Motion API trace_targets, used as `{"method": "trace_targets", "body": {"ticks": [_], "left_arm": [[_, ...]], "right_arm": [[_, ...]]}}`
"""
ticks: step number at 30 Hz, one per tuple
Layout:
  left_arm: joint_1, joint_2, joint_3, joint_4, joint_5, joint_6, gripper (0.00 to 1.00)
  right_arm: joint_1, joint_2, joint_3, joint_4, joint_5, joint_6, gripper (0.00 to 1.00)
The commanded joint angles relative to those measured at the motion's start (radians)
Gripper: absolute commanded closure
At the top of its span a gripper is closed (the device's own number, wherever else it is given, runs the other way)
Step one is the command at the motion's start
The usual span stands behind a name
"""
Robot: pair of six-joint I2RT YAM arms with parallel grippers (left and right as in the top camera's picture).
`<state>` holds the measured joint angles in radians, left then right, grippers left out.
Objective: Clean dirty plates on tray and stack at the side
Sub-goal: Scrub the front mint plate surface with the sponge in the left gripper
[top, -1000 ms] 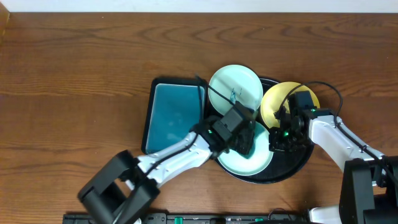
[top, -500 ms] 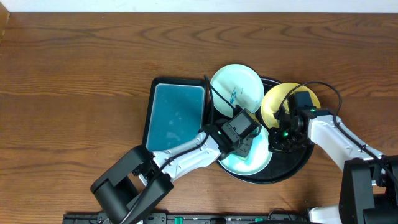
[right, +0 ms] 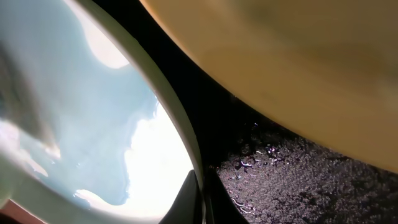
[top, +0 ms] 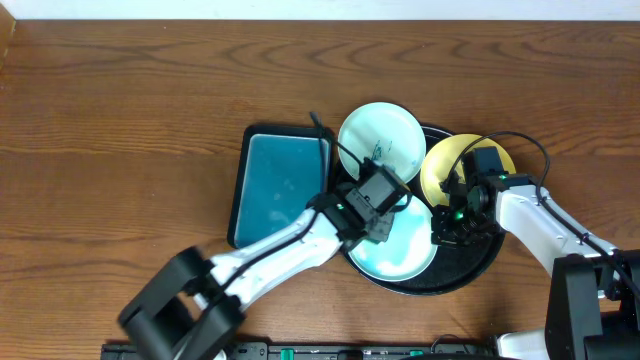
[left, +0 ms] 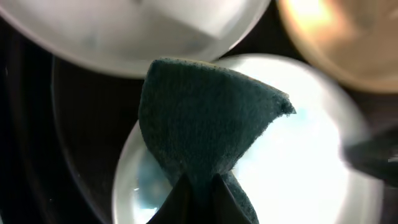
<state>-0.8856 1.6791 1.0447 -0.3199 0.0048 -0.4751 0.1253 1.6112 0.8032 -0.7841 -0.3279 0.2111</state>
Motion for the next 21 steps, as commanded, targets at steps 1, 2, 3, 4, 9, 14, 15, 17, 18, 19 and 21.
{"method": "trace_targets", "body": {"ticks": [1, 2, 3, 4, 9, 14, 15, 17, 18, 19, 21], "left_arm": [[-0.021, -0.023, 0.033, 0.017, 0.085, -0.021, 0.93], [-0.031, -0.018, 0.033, 0.019, 0.085, -0.025, 0.92], [-0.042, -0.011, 0.033, 0.026, 0.085, -0.024, 0.92], [-0.053, -0.002, 0.033, 0.035, 0.085, -0.024, 0.92], [-0.104, 0.069, 0.033, 0.106, 0.085, -0.024, 0.92], [-0.107, 0.157, 0.033, 0.138, 0.06, -0.023, 0.92], [-0.102, 0.167, 0.033, 0.136, 0.042, -0.018, 0.92], [-0.089, 0.183, 0.033, 0.129, -0.003, -0.016, 0.92], [-0.076, 0.187, 0.033, 0.12, -0.036, -0.016, 0.92], [-0.064, 0.187, 0.033, 0.113, -0.061, -0.016, 0.92], [-0.032, 0.185, 0.033, 0.096, -0.108, -0.016, 0.92]], "right_arm": [[0.008, 0.001, 0.006, -0.002, 0.005, 0.013, 0.99], [0.008, 0.001, 0.006, -0.002, 0.005, 0.013, 0.99], [0.008, 0.001, 0.006, -0.002, 0.005, 0.013, 0.99], [0.008, 0.001, 0.006, -0.002, 0.005, 0.013, 0.99], [0.008, 0.001, 0.006, -0.002, 0.005, 0.013, 0.99], [0.008, 0.001, 0.006, -0.006, 0.005, 0.013, 0.99], [0.008, 0.001, 0.006, -0.006, 0.005, 0.013, 0.99], [0.008, 0.001, 0.006, -0.006, 0.005, 0.013, 0.99], [0.008, 0.001, 0.006, -0.006, 0.005, 0.013, 0.99], [0.008, 0.001, 0.006, -0.006, 0.005, 0.013, 0.99], [0.008, 0.001, 0.006, -0.006, 0.005, 0.013, 0.99]]}}
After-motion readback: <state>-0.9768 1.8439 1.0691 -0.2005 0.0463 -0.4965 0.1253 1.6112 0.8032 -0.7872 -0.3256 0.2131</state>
